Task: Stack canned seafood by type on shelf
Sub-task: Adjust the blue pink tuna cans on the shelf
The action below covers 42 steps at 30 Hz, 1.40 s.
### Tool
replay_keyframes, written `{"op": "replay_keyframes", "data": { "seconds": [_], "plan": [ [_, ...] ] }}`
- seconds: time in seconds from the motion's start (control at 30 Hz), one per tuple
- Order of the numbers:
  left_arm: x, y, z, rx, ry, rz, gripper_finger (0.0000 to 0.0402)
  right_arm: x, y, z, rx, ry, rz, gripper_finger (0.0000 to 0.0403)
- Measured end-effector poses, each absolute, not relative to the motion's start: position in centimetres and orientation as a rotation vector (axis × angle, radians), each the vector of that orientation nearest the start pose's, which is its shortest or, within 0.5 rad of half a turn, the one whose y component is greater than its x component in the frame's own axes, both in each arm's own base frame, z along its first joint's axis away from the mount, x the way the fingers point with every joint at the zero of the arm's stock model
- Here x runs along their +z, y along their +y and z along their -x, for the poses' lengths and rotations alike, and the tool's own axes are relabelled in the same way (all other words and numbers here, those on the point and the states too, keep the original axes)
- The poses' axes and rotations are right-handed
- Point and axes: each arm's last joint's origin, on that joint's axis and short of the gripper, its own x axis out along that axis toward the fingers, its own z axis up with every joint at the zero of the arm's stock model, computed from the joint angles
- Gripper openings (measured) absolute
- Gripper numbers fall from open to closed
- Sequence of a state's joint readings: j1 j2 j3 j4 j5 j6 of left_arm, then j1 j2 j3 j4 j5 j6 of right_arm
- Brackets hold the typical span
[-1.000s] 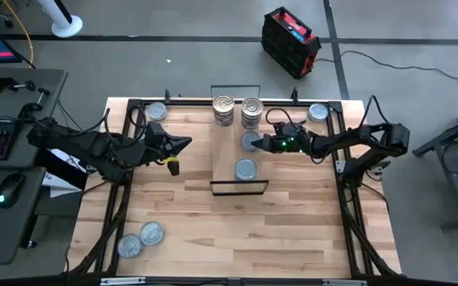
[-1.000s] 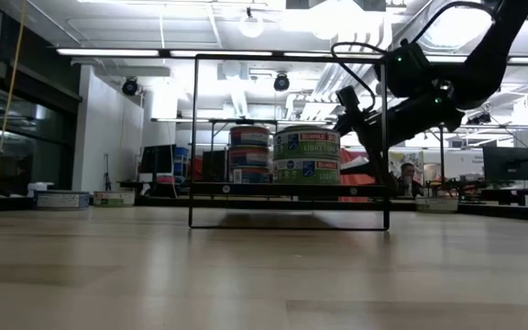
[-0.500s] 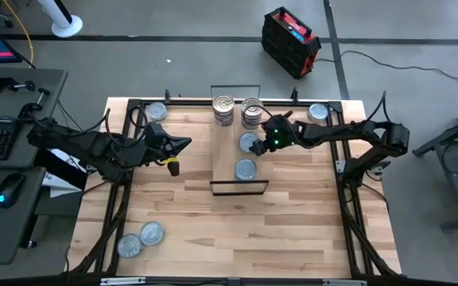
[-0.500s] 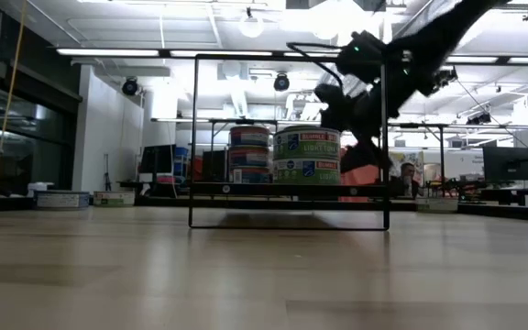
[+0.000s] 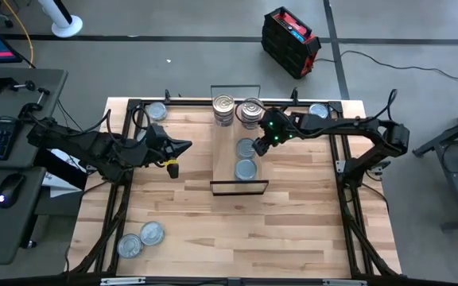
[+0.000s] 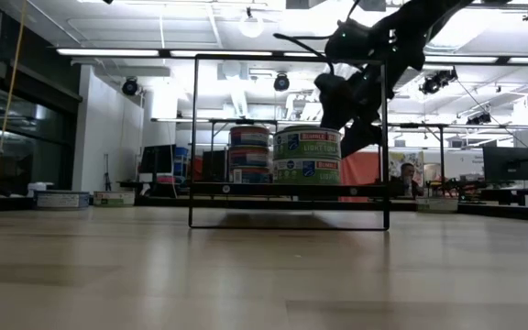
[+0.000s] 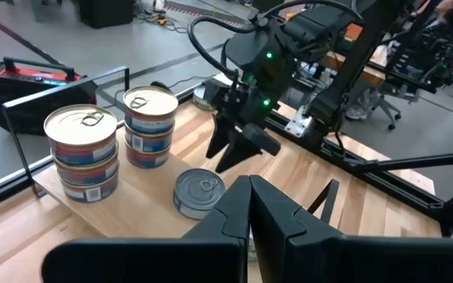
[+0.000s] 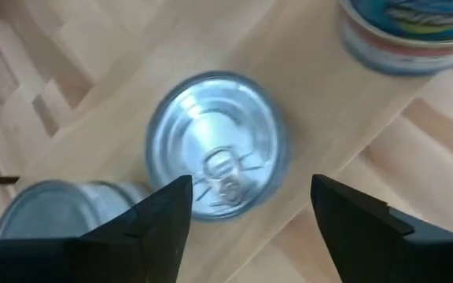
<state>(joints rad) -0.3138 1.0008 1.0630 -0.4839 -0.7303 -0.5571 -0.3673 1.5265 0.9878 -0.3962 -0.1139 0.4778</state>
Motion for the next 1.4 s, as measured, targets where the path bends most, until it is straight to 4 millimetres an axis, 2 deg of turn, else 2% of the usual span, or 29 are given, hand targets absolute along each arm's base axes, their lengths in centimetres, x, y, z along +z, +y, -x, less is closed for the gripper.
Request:
{"op": "replay_keyframes", "data": {
  "seconds": [0.07,0.13,0.23,0.33,0.37,0.5,0.6,0.83,1.07,1.23,1.4],
  "plan": [
    [36.4,-4.3,-19.6,0.497,0.242,0.331,0.0001,21.5,-11.0,-28.7,-0.460,0.830,-0.667,0.0237],
    [36.4,-4.3,-19.6,0.497,0.242,0.331,0.0001,21.4,-11.3,-28.5,-0.481,0.833,-0.668,0.0209],
    [36.4,-4.3,-19.6,0.497,0.242,0.331,0.0001,20.9,-11.8,-28.0,-0.560,0.838,-0.667,0.0135],
    [36.4,-4.3,-19.6,0.497,0.242,0.331,0.0001,20.8,-12.4,-27.6,-0.610,0.846,-0.663,0.0038],
    [36.4,-4.3,-19.6,0.497,0.242,0.331,0.0001,20.7,-12.6,-27.6,-0.617,0.848,-0.665,0.0019],
    [36.4,-4.3,-19.6,0.497,0.242,0.330,0.0001,20.3,-12.8,-27.7,-0.649,0.850,-0.663,0.0019],
    [36.4,-4.3,-19.6,0.497,0.241,0.330,0.0001,19.6,-13.3,-27.8,-0.736,0.859,-0.633,0.0004],
    [36.5,-4.4,-19.6,0.495,0.240,0.332,0.0001,20.0,-16.4,-27.0,-0.906,0.700,-0.684,0.0001],
    [36.5,-4.4,-19.6,0.495,0.240,0.331,0.0001,19.8,-18.5,-26.4,-0.923,0.627,-0.801,0.0000],
    [36.5,-4.4,-19.6,0.496,0.240,0.330,0.0001,18.5,-19.0,-27.4,-0.862,0.581,-0.912,0.0000],
    [36.5,-4.4,-19.6,0.494,0.241,0.331,0.0001,17.7,-19.2,-28.2,-0.852,0.547,-0.954,0.0000]
  ]
}}
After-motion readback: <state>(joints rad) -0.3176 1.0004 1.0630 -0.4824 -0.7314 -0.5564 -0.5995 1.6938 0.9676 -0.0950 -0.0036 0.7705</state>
